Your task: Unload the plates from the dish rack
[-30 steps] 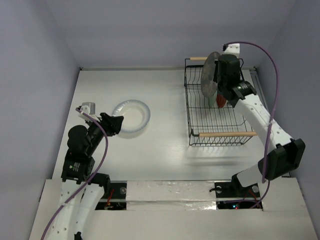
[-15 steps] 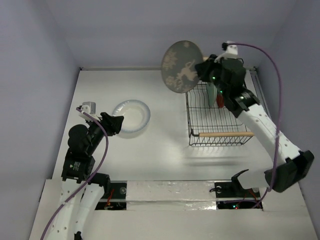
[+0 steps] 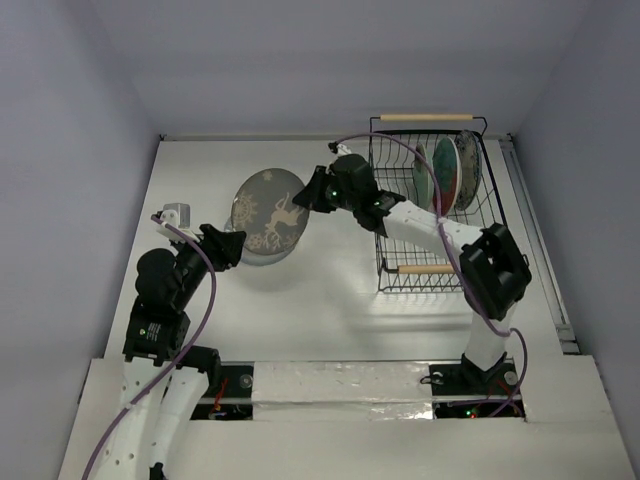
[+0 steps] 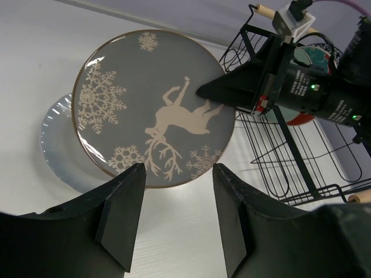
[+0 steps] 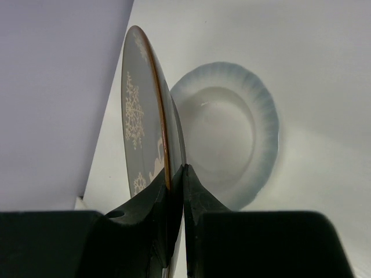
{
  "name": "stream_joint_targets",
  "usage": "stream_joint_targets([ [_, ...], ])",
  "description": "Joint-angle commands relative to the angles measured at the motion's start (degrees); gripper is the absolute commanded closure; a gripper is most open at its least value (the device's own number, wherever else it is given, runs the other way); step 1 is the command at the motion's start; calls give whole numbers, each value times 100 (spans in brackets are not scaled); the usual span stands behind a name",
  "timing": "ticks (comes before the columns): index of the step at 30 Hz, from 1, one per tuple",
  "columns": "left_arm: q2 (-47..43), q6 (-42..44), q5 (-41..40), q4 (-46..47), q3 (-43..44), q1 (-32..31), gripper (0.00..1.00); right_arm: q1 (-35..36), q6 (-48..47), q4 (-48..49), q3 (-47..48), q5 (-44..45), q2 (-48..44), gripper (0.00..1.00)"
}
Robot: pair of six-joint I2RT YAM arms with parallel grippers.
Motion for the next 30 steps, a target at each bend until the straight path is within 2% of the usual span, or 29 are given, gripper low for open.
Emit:
stream_joint_targets([
  [1,-62,-37,-31,201,-12,25,53,-8,769,1782,345,-207,-2,100],
  [12,-53,-37,-14,228,-29,25,53,106,1262,1756,767,-313,1018,100],
  [22,-62,-55,4,236,-38,25,53,159,1517,1932,539,-339,1415,99],
  [25,-62,-46,4,245,-38,25,53,159,1526,1906,390,-261,1406,84],
  [26,-70,-55,4,245,-38,25,53,159,1509,1888,346,-243,1397,74],
  [30,-79,-55,13,245,-38,25,53,159,1403,1800,109,-137,1336,58],
])
